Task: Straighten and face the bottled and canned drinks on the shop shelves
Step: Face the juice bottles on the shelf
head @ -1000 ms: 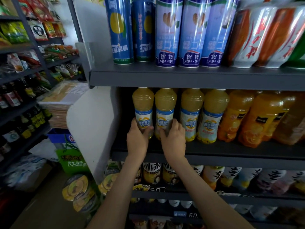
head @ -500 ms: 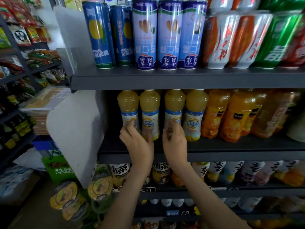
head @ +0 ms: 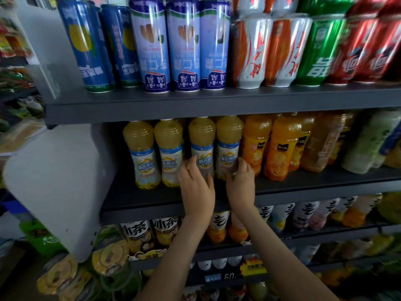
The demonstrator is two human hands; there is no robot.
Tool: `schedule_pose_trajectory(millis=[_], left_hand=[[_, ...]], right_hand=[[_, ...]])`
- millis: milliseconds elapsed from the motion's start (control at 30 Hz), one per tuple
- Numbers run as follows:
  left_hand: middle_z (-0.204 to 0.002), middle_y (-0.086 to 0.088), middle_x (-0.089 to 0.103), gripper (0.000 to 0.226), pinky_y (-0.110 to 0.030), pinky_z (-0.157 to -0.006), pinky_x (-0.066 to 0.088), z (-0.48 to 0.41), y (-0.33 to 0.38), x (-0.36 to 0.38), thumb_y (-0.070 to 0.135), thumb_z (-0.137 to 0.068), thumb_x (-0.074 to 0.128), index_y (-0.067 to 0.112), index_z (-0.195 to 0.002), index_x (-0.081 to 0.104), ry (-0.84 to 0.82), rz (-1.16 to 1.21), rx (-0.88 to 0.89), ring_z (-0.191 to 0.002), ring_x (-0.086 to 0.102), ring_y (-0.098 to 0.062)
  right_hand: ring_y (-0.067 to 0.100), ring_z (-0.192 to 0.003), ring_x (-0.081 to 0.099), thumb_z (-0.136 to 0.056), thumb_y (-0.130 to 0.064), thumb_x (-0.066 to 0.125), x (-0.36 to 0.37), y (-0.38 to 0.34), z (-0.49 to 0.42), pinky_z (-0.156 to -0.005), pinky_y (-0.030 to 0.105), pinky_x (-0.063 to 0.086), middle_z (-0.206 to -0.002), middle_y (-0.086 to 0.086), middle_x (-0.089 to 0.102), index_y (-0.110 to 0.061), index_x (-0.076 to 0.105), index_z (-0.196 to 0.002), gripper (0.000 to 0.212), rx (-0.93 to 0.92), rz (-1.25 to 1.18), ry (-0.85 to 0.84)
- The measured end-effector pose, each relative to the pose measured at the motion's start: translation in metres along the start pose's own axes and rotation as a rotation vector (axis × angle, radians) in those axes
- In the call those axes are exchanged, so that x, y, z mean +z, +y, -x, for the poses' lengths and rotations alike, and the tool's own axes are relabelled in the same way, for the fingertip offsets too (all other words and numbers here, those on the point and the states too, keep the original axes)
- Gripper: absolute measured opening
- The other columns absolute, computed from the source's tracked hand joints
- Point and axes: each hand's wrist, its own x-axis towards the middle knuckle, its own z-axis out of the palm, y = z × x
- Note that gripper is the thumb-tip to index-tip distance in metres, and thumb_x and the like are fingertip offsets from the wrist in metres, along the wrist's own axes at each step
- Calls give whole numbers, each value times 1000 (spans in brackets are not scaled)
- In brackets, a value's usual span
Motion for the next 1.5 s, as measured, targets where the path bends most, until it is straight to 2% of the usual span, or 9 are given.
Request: schedule_pose_trajectory(millis=[100, 200, 300, 467, 867, 1033, 1167, 1400, 1500], left_hand=[[-116, -21, 51, 54, -35, -87, 49, 4, 11, 10, 7, -77, 74, 1, -125, 50, -8, 12, 71, -108, 54, -33], [-112, -16, 55, 43, -31, -81, 52, 7, 30, 23, 11, -82, 69, 4, -122, 53, -52, 87, 111, -101, 59, -27], [-113, -13, 55, 42, -24, -81, 50, 14, 50, 40, 17, -86, 66, 5, -123, 52, -73, 113, 99, -100, 60, -23], [-131, -18, 46, 59, -29, -96, 44, 16, 79, 76, 27, -87, 66, 2, -134, 41, -61, 27, -49, -121, 48, -28], [-135, -21, 37, 75, -41, -102, 41, 18, 121, 119, 26, -82, 71, 1, -139, 29, 26, -38, -286, -126, 39, -34], [-145, -22, 25, 87, -50, -105, 39, 26, 128, 125, 25, -77, 75, 16, -144, 21, 31, -146, -12, -133, 30, -37], [-154, -17, 8, 94, -58, -112, 9, 21, 127, 136, 34, -76, 75, 22, -150, 18, -72, -352, 261, -142, 6, -39], [-154, -10, -26, 122, -54, -113, -15, 12, 124, 153, 26, -65, 84, 25, -151, -2, -153, -451, 316, -142, -24, -29], [-154, -11, -27, 124, -59, -108, -8, 13, 123, 155, 27, -64, 84, 24, -151, -5, -146, -466, 320, -141, -24, -31]], right_hand=[[25, -123, 42, -92, -15, 58, -7, 8, -1, -97, 34, 41, -129, 10, 49, -6, 41, -134, 46, -29, -2, -12], [28, -107, 46, -87, -12, 65, -30, 31, -1, -89, 45, 46, -111, 16, 52, 1, 47, -117, 37, -99, -11, 181], [30, -105, 38, -80, -19, 74, -59, 62, -12, -91, 52, 41, -111, 22, 47, 5, 42, -120, 57, 20, 20, 305], [30, -120, 39, -86, -33, 67, -84, 94, -37, -98, 35, 34, -128, 16, 45, 0, 35, -132, 65, 67, 48, 77], [32, -119, 44, -93, -23, 54, -85, 111, -66, -94, 38, 41, -124, 17, 50, 0, 38, -134, 50, -144, 90, -94], [32, -107, 50, -86, -14, 65, -101, 124, -64, -87, 44, 51, -114, 18, 52, 3, 43, -126, 48, -198, -43, 23], [33, -104, 43, -79, -11, 73, -127, 153, -75, -88, 47, 46, -115, 25, 48, 5, 36, -127, 63, -101, -7, 250], [33, -122, 38, -88, -27, 64, -143, 171, -100, -100, 39, 34, -134, 20, 43, 2, 32, -139, 66, 66, 44, 125], [30, -125, 38, -89, -28, 62, -142, 170, -107, -102, 36, 34, -136, 15, 44, -2, 34, -137, 61, 82, 67, 110]])
